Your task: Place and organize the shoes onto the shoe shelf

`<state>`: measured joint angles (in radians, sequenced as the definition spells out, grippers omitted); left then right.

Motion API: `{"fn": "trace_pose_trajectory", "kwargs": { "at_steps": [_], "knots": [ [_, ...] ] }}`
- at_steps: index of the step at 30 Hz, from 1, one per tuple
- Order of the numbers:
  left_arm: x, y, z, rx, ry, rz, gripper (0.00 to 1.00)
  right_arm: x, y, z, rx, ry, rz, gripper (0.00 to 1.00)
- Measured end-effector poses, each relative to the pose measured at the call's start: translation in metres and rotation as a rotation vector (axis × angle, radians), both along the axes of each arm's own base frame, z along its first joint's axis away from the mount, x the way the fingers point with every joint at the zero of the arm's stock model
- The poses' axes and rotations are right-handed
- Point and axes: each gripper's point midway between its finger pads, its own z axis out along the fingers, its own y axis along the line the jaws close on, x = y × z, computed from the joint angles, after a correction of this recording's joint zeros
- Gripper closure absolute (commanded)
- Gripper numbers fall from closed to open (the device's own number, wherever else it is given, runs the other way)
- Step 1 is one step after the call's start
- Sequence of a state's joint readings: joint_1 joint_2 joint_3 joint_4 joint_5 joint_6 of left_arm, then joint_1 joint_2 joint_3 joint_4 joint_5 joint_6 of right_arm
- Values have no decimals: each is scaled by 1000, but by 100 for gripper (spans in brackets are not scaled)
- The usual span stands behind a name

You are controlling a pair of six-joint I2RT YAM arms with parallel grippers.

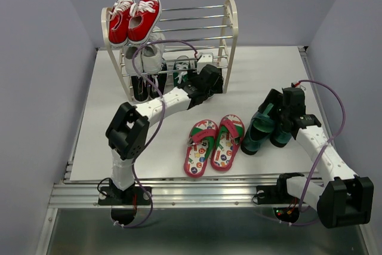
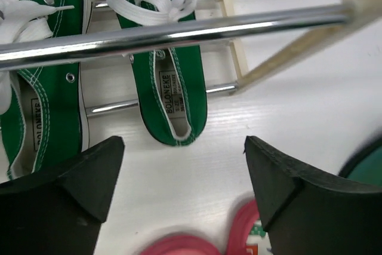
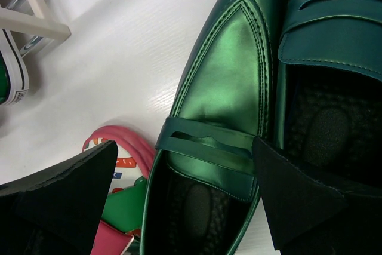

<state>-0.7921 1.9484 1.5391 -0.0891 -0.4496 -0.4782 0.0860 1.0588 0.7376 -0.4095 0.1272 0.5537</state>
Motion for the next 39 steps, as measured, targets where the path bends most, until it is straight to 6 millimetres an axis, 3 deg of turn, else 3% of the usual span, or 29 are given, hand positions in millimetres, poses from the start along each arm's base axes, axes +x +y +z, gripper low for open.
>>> {"fn": "trace_pose_trajectory", "kwargs": {
  "at_steps": [6, 11, 16, 22, 24, 29, 35, 36, 37, 39],
  "knots": [
    [-48, 7, 49, -63, -28, -107, 1, 1, 3, 1, 11, -6, 12, 0],
    [-105, 28, 62, -97, -1, -193, 1, 2, 5, 2, 19, -11, 21, 0],
    [-158, 56, 36, -78, 91, -256, 1, 3, 6, 3, 24, -17, 26, 0],
    [-221, 102, -30, -41, 279, -285, 1, 3, 6, 3, 24, -19, 26, 0],
    [-236, 108, -43, -50, 322, -303, 1, 3, 6, 4, 24, -21, 25, 0],
    [-258, 107, -59, -77, 389, -346, 1, 3, 6, 5, 22, -24, 23, 0],
    [-262, 98, -77, -83, 437, -348, 3, 4, 6, 5, 22, -26, 22, 0],
    [-261, 97, -82, -75, 445, -349, 6, 4, 6, 5, 22, -27, 22, 0],
    [-262, 95, -86, -67, 454, -351, 16, 4, 6, 4, 22, -28, 22, 0],
    [-263, 94, -95, -48, 473, -353, 26, 3, 6, 2, 22, -22, 22, 0]
  ]
}}
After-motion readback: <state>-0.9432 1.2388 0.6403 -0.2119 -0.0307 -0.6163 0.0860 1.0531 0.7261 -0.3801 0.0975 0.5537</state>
